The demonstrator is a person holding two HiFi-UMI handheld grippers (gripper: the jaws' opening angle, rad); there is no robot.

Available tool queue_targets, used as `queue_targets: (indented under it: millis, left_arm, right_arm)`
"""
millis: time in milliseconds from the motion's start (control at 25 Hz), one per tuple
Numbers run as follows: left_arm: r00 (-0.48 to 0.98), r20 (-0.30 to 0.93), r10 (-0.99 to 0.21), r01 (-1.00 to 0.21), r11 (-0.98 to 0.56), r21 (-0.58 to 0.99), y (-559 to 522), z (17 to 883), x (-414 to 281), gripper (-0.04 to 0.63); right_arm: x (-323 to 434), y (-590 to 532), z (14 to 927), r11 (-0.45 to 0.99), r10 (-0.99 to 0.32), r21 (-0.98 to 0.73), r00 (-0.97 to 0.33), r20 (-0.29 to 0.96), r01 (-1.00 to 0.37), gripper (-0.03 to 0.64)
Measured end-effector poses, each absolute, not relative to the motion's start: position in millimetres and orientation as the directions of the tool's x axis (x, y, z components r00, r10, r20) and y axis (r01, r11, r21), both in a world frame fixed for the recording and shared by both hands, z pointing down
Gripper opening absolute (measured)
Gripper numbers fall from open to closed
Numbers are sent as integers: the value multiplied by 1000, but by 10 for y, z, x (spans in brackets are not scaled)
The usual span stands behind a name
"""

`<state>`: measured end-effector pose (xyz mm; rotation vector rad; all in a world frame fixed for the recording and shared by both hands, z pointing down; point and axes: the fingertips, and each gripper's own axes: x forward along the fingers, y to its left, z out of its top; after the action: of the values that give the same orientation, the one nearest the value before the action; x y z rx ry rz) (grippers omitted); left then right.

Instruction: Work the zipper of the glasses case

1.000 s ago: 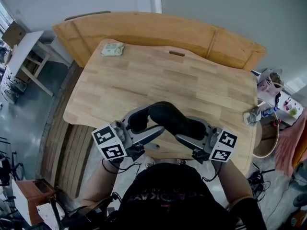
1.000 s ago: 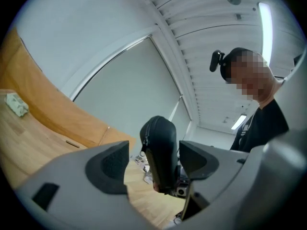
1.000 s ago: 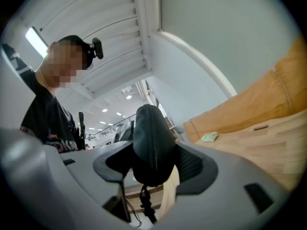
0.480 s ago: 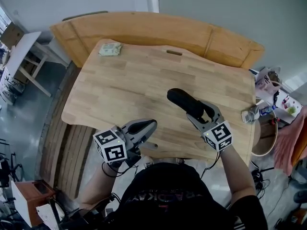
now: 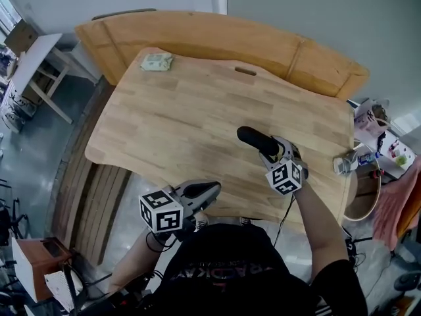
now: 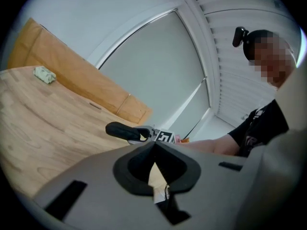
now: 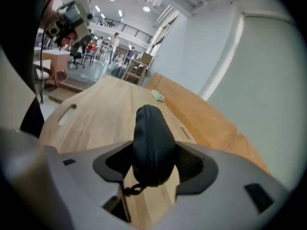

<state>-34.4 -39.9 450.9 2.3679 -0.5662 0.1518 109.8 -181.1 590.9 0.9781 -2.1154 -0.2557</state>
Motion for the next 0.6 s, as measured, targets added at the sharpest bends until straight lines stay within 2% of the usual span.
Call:
queue_targets:
  millis: [240, 600]
  left_arm:
    - [863, 288, -416, -500, -615, 609, -355, 4549, -527, 11]
    - [800, 342, -493, -584, -509, 633, -309, 4636, -747, 11]
  right_arm:
    - [1129, -1966, 6424, 720, -683, 516, -341, 646, -464, 277]
    - [719, -2181, 6740, 781, -624, 516, -404, 669, -352, 278]
